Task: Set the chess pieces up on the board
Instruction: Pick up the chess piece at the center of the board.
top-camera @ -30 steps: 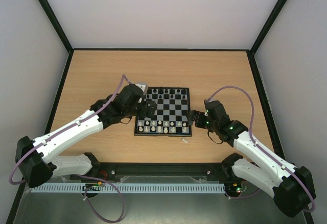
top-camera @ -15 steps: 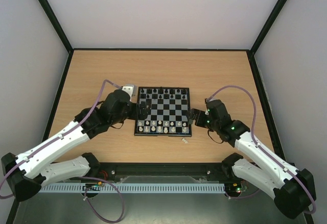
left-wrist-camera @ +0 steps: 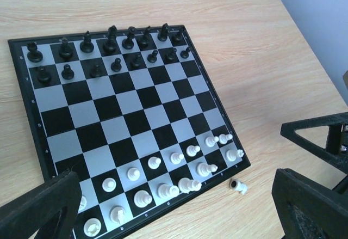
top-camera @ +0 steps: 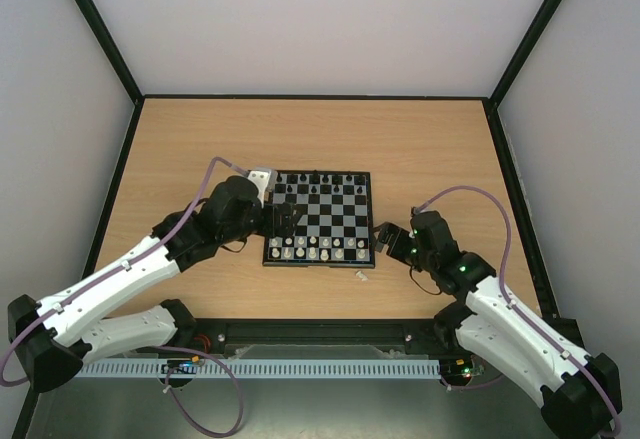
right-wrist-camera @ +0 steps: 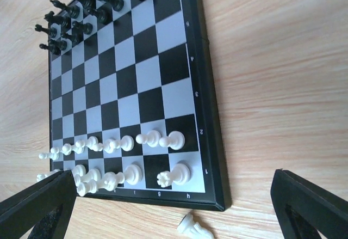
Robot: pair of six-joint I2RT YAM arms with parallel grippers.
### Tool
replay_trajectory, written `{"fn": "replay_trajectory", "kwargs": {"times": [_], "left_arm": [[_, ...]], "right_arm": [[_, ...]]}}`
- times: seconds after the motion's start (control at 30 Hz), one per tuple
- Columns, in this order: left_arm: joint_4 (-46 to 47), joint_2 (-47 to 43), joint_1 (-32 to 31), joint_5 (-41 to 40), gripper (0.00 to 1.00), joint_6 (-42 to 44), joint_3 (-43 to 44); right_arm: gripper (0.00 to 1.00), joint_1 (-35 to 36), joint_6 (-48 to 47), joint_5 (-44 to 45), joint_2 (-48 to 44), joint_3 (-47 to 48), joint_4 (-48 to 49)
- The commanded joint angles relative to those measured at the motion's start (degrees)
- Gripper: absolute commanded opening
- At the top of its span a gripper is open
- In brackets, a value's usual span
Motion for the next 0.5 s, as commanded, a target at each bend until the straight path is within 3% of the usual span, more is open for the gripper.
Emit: {"fn": "replay_trajectory", "kwargs": {"times": [0.0,0.23,0.47], "left_arm": [[3.0,0.6,-0.2,2.8,0.99,1.4,-1.4],[2.7,-0.5,-0.2,3.4,0.99,1.2,-1.2],[2.3,-1.2,-0.2,3.5,0.99,1.1,-1.7]], "right_arm": [[0.99,-0.1,4.3,-2.5,-2.0,-2.4,-0.6],[0.99,-0.1,5.8,-5.8,-1.3,-5.3,1.5],[0.78,0.5,6.3,-7.7,1.1,-8.2,5.7]]}}
